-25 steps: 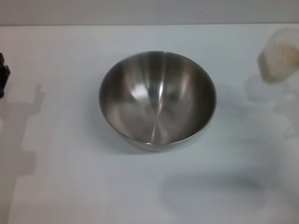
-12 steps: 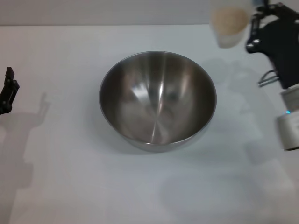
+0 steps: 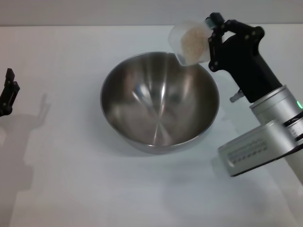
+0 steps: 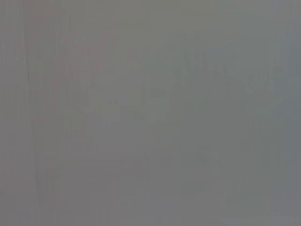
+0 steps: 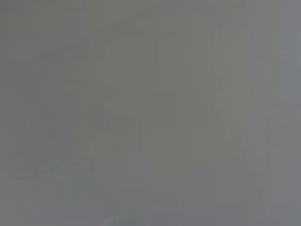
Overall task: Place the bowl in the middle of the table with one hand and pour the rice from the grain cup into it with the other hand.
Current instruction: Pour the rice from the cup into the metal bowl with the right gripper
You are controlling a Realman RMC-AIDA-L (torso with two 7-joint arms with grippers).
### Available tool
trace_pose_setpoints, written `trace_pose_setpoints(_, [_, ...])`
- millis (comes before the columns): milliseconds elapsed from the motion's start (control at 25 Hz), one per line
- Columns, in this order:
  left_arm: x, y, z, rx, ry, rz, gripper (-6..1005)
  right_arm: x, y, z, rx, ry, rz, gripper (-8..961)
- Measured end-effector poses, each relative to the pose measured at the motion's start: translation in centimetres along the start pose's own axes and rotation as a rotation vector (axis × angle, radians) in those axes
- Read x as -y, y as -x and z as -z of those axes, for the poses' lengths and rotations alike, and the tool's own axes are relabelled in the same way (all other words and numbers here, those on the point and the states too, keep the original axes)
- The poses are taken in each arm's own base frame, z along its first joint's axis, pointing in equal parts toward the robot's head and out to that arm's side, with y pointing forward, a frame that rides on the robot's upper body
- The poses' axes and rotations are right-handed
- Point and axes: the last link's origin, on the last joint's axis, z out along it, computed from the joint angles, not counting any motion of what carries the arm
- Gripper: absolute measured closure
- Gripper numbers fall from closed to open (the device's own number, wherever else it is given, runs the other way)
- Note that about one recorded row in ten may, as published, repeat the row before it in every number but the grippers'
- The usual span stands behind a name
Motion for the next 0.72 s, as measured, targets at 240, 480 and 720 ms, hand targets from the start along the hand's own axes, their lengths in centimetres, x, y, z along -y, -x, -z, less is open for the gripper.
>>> trace_pose_setpoints(240, [0.0,0.0,0.0,0.001,0.0,0.001,186,-0.4,1.0,-0.1,0.026,0.004,0.17,936])
trace_pose_setpoints(480, [-0.1,0.0,0.0,0.002,0.003,0.002,186,-1.2,2.1,-0.1,0.063,0.033,0.343,936])
trace_pose_setpoints(720, [-0.2,0.1,0.1,0.004,0.01,0.006,186,-1.5,2.6,-0.1,0.104,0.04,0.422,936])
